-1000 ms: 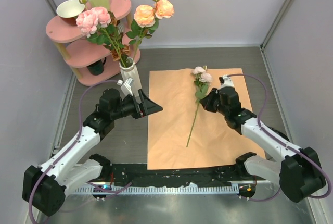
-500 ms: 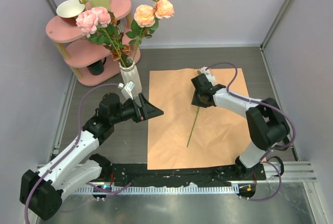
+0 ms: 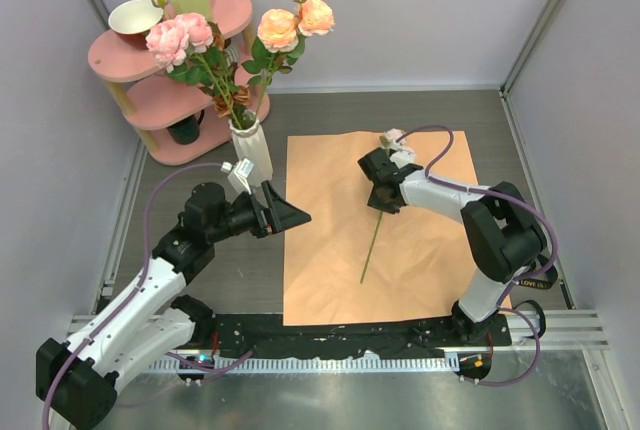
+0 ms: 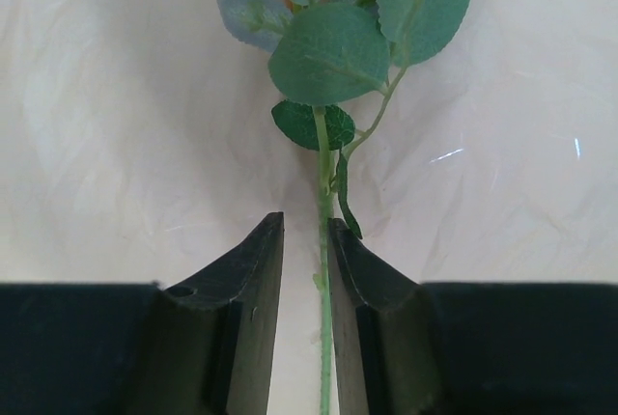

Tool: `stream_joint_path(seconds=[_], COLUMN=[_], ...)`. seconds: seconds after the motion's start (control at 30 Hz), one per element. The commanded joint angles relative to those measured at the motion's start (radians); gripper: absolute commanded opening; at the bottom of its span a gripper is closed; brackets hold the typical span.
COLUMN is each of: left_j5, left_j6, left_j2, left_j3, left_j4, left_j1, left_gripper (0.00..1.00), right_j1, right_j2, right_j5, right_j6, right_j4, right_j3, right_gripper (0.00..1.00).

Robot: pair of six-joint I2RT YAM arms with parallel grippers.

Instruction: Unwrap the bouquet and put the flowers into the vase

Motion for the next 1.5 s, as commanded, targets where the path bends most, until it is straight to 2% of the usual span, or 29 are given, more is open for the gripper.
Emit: stream_joint_path(seconds=[0.0,0.37,0.77,0.97,1.0,1.07,1.17,1.3,1.37,1.47], left_j5=[0.005,-0.004,0.000,0.002,0.000,-0.001,-0.004,0.000,0.017,0.043], left_j6=[0.018,0.020,0.023,0.024,0.024,0.023,0.023,0.010,-0.012,-0.052], left_j2=[0.007,-0.019,-0.002,-0.006,-0.006,-0.009,-0.012,-0.002,0.015,0.058], left_j3=[0.008,0.001,-0.002,0.003,0.001,0.003,0.006,0.009,0.006,0.003], left_j4=[0.004,-0.013,-0.001,-0.007,-0.010,-0.014,-0.019,-0.005,0.033,0.117], left_j1=[-0.003,-0.003,-0.003,-0.003,-0.003,-0.003,-0.003,-0.003,-0.003,-0.003], left_gripper=[0.91,0.92,0.92,0.93,0.93,0.93,0.93,0.94,0.94,0.95], right_j1=[0.009,0.009,0.012,0.011,0.011,0.011,0.011,0.014,0.014,0.014], right_j2=[0.005,0.009,-0.020,0.040,0.040,0.035,-0.007,-0.189,-0.263,-0.434], right_j5=[0.033,0.087,0.072,0.030,0.036,0.055,0.102,0.116,0.081,-0.068], right_j6=[0.049,0.071,0.009,0.043,0.049,0.051,0.049,-0.056,-0.169,-0.308], right_j4=[0.017,0.002,0.057,0.063,0.064,0.063,0.048,0.092,0.191,0.403], right_j3=[-0.001,-0.005,-0.039,-0.027,-0.027,-0.028,-0.030,-0.070,-0.109,-0.238], right_gripper=[0.30,0.25,0.30,0.18,0.10,0.01,0.01,0.01,0.01,0.01])
